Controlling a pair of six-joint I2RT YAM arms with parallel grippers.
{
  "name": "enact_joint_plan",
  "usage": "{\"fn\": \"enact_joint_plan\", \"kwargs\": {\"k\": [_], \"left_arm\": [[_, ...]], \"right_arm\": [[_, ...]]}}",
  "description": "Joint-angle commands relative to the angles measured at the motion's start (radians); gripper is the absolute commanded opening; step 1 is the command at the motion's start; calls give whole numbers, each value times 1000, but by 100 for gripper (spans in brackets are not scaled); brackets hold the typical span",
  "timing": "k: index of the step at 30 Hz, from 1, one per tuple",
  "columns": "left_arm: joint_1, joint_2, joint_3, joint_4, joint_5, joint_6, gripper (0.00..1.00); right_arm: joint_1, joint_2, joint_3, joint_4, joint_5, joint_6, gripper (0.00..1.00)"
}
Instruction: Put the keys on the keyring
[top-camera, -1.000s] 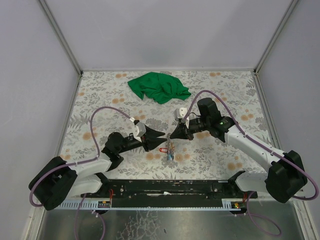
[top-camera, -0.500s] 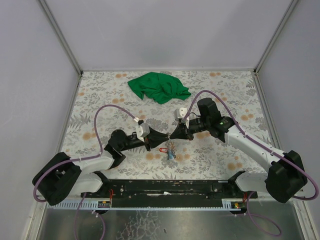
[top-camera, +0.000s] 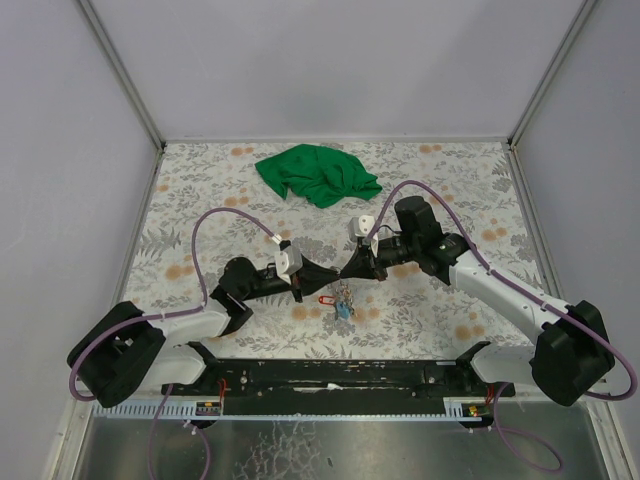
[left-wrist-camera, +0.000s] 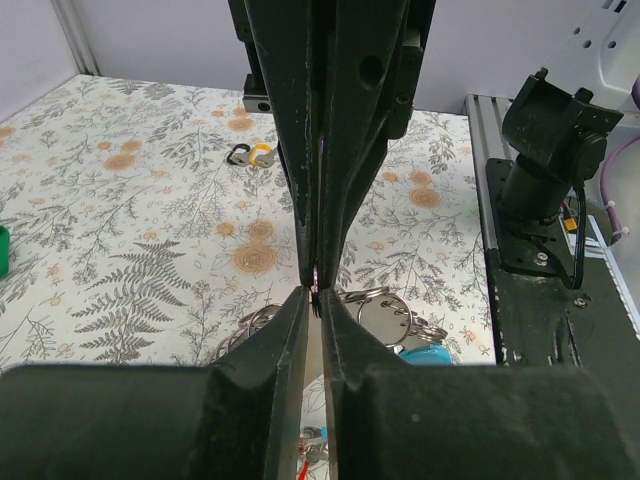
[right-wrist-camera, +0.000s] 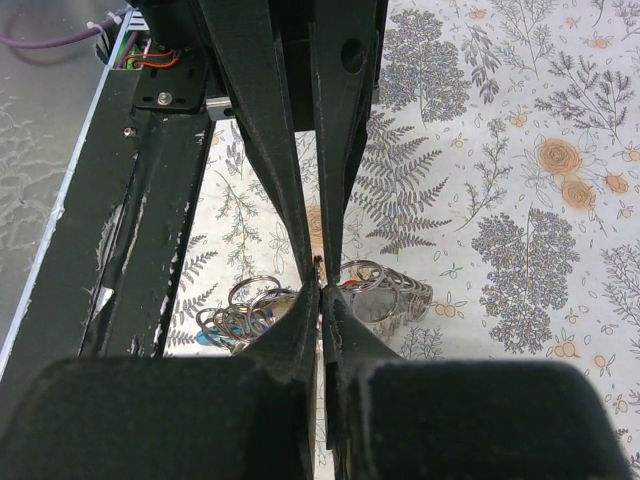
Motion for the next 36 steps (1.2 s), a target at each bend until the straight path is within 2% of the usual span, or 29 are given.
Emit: {"fn": "enact_joint_plan", "kwargs": {"k": [1,2,4,7,9,10,16,22,25,30,33,36], "left_arm": [[-4,-2,25,10,-8,25,5],[-2,-3,23,8,-8,31,1],[-3,-6,22,-6,-11,39,0],[-3,-15,11,-22,-33,52,0],[-2,-33,-3,-24,-63,65,0],[-3,-41,-15,-23,-83,74,0],[-1,-81,-52,-19,-159,89,0],[-1,-103,-74,-8,-183,95,0],[-1,-106,-88,17,-174,94,0],[-1,-111,-99,30,-187,89,0],[-1,-112,-108,46,-208,80,0],[-2,-115,-112,49,-224,76,0]], "right_arm": [[-4,-25,5,54,-37,19,1],[-3,-26,5,55,-37,20,1],[-3,-31,3,57,-42,21,3],[-4,-52,-3,72,-39,44,12],[-3,-66,-3,73,-7,70,22],[-3,-78,-1,75,38,96,28],[-4,-165,-31,94,305,268,42],[-5,-250,-73,93,645,379,58],[-9,-251,-73,51,809,417,67],[-33,-245,-93,8,1052,501,76],[-62,-245,-136,34,1226,539,86],[-121,-240,-167,76,1259,585,97]]}}
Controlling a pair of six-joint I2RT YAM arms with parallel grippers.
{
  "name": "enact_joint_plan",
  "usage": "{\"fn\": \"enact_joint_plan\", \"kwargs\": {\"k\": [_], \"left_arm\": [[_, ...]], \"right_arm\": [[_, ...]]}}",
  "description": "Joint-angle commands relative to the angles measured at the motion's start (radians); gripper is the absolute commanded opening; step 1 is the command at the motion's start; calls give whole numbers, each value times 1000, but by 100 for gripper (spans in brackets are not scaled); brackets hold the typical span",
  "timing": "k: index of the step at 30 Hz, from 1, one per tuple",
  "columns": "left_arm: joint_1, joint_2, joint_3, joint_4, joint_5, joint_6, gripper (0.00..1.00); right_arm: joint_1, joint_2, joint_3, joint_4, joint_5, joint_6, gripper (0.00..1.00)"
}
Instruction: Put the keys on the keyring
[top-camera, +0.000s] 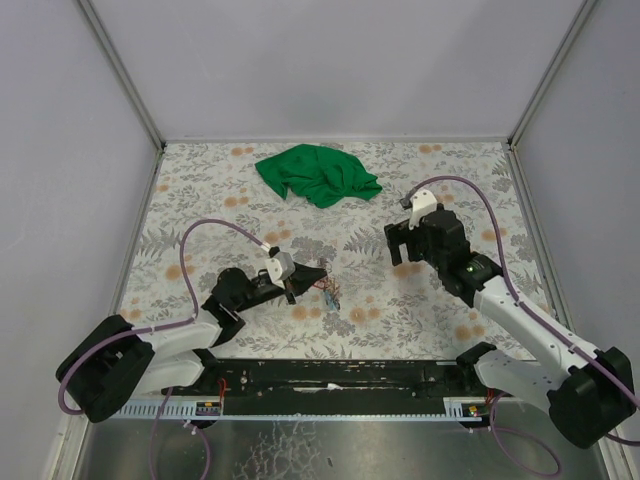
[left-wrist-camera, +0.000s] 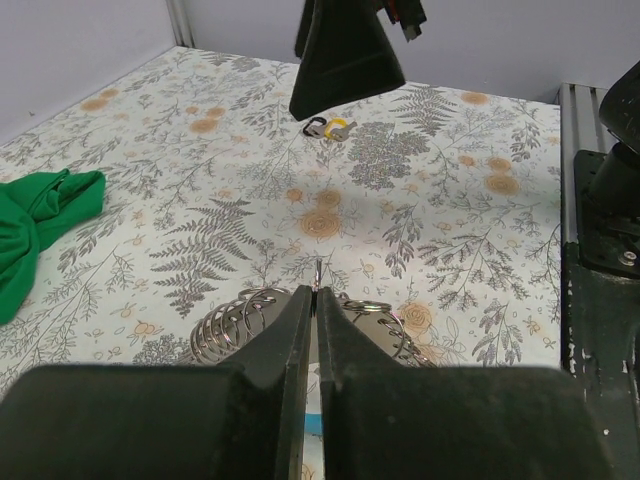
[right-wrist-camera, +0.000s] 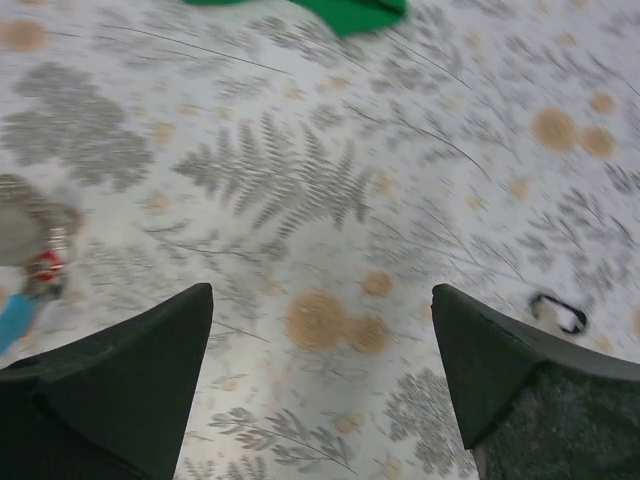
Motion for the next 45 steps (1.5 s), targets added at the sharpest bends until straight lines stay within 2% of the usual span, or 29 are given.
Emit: {"fn": "enact_joint_plan", "kwargs": {"k": [1,6,9,13,19,26,29,39,45], "left_arm": [[-1,-19,-14,86,-46,3,0],[-1,-36,-13,57,-64,4,0],[-1,-45,-11,42,-69,6,0],[-1,-57,-14,35,-76,10,0],[-1,-60,-8,15,-79,12,0],[-1,-65,0,-9,-74,17,0],[-1,-67,1,-11,-75,18,0],[-1,-54,7,-15,-64,16,0],[-2,-54,6,-13,-60,15,0]], "right_arm": [[-83,10,-34,61,223,114,100],[-186,90,-20,56,331,242,99],[-258,151,0,51,328,274,99],[-384,226,22,67,248,309,99],[-549,374,100,71,81,359,86],[-590,544,192,49,16,371,52],[-607,595,212,34,14,382,44],[-619,697,247,9,-9,367,37],[-619,725,262,-16,-62,341,27]]}}
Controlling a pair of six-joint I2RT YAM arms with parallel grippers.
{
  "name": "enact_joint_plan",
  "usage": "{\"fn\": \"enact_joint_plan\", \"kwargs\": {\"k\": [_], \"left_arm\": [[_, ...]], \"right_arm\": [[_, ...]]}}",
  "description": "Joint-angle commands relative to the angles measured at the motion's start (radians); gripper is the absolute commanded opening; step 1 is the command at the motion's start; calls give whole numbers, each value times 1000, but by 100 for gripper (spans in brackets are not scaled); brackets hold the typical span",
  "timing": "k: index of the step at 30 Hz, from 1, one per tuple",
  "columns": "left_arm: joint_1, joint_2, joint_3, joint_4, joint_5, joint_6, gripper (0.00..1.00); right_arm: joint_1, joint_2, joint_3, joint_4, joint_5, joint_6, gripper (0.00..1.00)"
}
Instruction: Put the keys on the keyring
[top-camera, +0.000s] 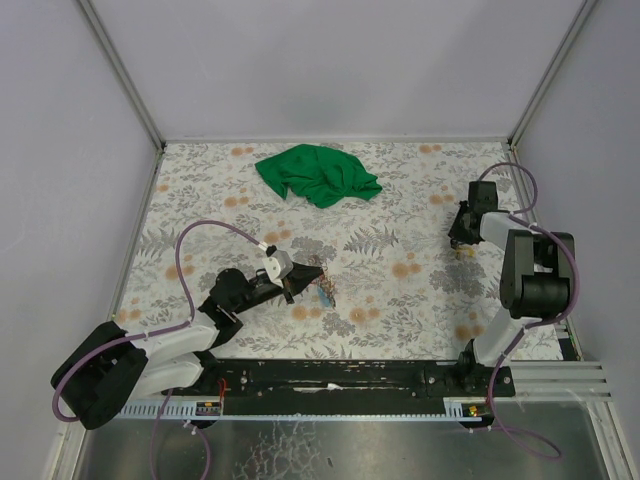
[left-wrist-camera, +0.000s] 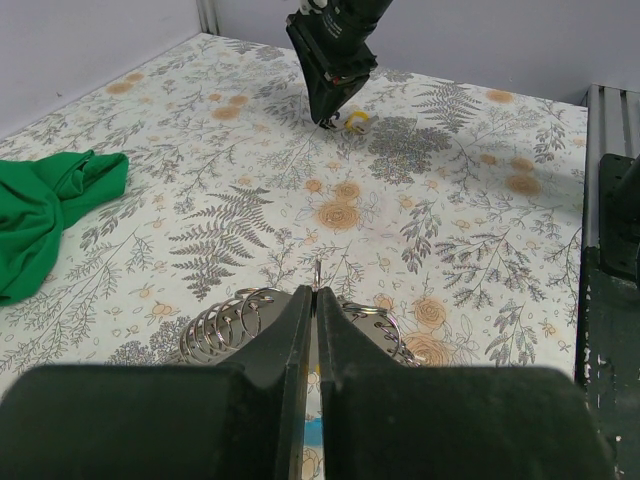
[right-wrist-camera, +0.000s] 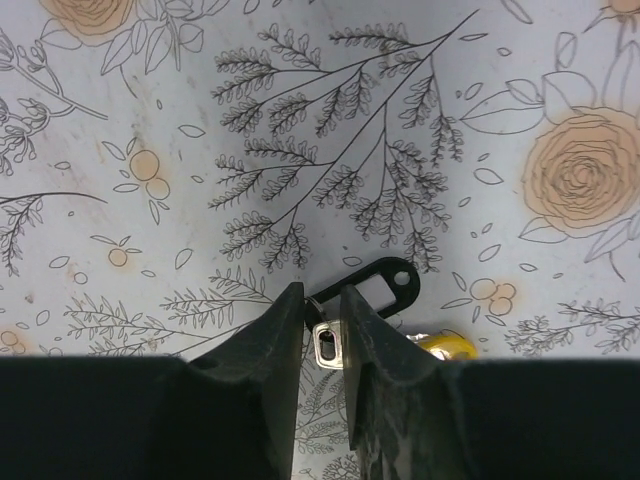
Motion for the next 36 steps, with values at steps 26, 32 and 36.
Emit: {"fn": "enact_joint_plan", "kwargs": {"k": [26,32,36], "left_arm": [[5,3,-28,133,-19,24,0],[6,4,-29,133,-35,22,0],[6,3,-31,132,-45,21,0]], "right_arm": [[562,-190,-34,-227,39,-14,0],[729,-206,-37,-297,181,9,0],[801,-178,-4,-383,296,22,2]]}}
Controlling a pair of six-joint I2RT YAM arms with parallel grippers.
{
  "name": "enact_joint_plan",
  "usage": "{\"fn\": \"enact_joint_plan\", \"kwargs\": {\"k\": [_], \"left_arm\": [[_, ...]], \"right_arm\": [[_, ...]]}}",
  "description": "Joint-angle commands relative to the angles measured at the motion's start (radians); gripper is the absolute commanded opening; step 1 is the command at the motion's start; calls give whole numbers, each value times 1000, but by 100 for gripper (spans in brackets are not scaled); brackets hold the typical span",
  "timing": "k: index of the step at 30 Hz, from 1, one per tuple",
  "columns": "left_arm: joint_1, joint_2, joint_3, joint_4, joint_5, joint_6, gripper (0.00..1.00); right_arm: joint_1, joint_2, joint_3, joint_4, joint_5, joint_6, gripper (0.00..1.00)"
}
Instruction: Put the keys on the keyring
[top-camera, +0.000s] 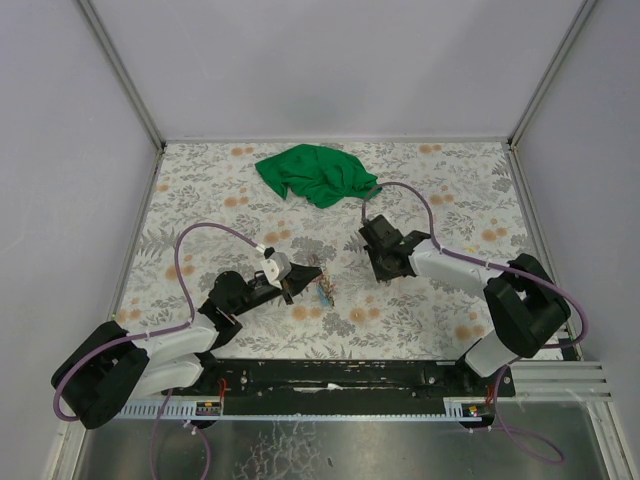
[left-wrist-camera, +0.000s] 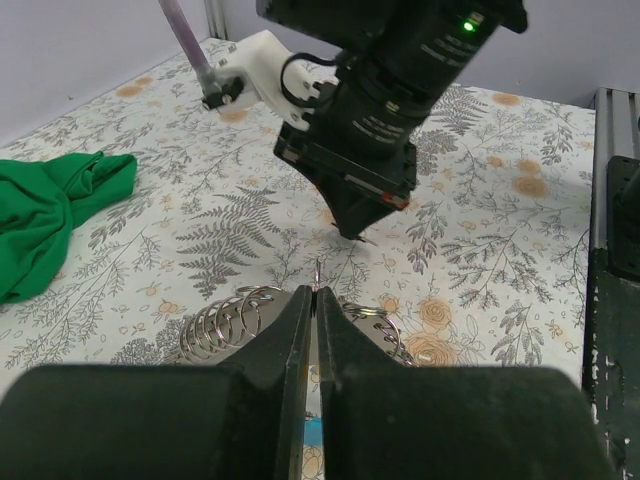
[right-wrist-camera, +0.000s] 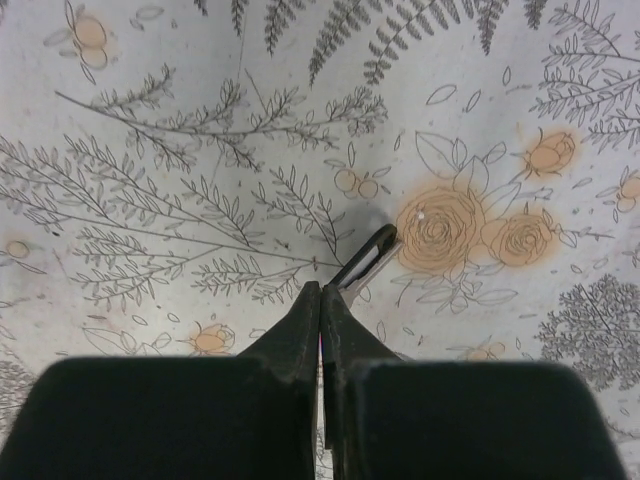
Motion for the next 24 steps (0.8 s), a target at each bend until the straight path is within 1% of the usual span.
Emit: {"fn": "enact_joint_plan", "kwargs": {"k": [1,3,8,12,17,19,24], "left_arm": [[6,0,-8,92,-32,17,0],[6,1,-8,92,-36,16,0],[5,-2,-8,89,-42,15,0],[5,-3,-6,87,-46,12,0],[4,-12,-7,83,-47,9,0],[5,-13,-6,83,-46,9,0],[6,-11,-5,83,-43,6,0]], "right_arm": [[66,0,40,-127,189,35,2],[87,17,49,-145,218,43,4],[107,49,55,-104,178,78,9],[115,66,81,-79,144,87,22],[114,12,67,-76,128,78,36],[114,-12,53,-85,127,76,40],[105,-66,-13,-80,95,84,45]]}}
